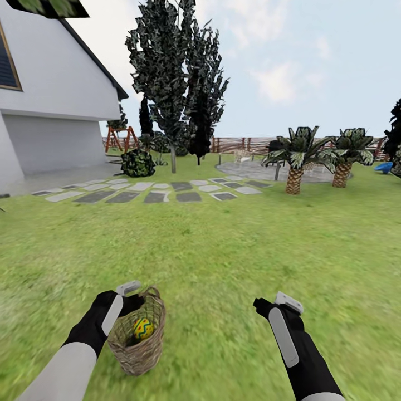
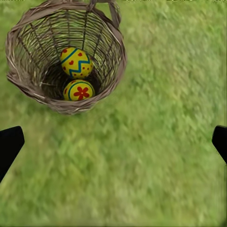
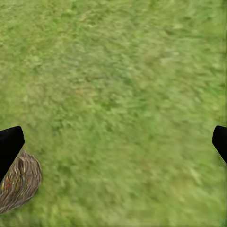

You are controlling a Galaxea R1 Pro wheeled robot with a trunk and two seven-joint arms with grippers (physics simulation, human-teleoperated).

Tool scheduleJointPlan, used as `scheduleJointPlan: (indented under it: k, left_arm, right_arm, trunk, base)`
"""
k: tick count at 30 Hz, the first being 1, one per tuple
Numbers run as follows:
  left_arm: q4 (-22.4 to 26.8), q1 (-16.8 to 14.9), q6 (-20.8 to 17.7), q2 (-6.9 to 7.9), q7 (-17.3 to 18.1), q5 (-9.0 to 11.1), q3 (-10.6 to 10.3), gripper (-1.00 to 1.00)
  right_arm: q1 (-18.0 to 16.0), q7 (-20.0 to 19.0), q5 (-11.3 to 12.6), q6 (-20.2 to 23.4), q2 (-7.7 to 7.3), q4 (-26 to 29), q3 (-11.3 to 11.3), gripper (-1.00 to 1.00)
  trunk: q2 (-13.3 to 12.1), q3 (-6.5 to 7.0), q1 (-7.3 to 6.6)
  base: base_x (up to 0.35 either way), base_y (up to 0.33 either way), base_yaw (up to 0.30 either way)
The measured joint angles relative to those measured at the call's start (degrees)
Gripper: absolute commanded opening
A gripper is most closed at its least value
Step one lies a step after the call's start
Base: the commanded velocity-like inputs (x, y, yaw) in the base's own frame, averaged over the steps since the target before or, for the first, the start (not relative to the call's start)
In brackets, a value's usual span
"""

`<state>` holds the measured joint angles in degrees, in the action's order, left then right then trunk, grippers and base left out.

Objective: Take the three Easter eggs out of the wicker basket on the lawn in the garden, then place them on the lawn next to a single tree (choose any tree) so that all three eggs are next to the same tree and none are left in the basket.

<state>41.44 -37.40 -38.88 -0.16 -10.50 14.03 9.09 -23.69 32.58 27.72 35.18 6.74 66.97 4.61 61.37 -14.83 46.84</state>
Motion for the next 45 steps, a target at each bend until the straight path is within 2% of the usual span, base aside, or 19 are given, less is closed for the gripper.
scheduleJointPlan:
  k: [28, 37, 45]
  left_arm:
    - [0.0, 0.0, 0.0, -0.04, -0.1, 0.0, 0.0, 1.00]
    - [0.0, 0.1, 0.7, -0.07, -0.2, 0.0, 0.0, 1.00]
    - [0.0, 0.1, 0.8, -0.14, -0.4, 0.0, -0.1, 1.00]
  right_arm:
    - [0.0, -0.1, 0.0, 0.0, 0.18, 0.5, -0.2, 1.00]
    - [0.0, -0.1, -0.4, 0.0, 0.60, 0.3, -0.2, 1.00]
    - [0.0, -0.1, -0.4, 0.0, 0.68, 0.2, -0.2, 1.00]
  trunk:
    - [0.0, -0.03, 0.00]
    - [0.0, -0.03, 0.00]
    - [0.0, -0.03, 0.02]
  base:
    - [0.254, -0.231, 0.054]
    - [0.237, -0.087, 0.254]
    - [0.047, -0.003, 0.287]
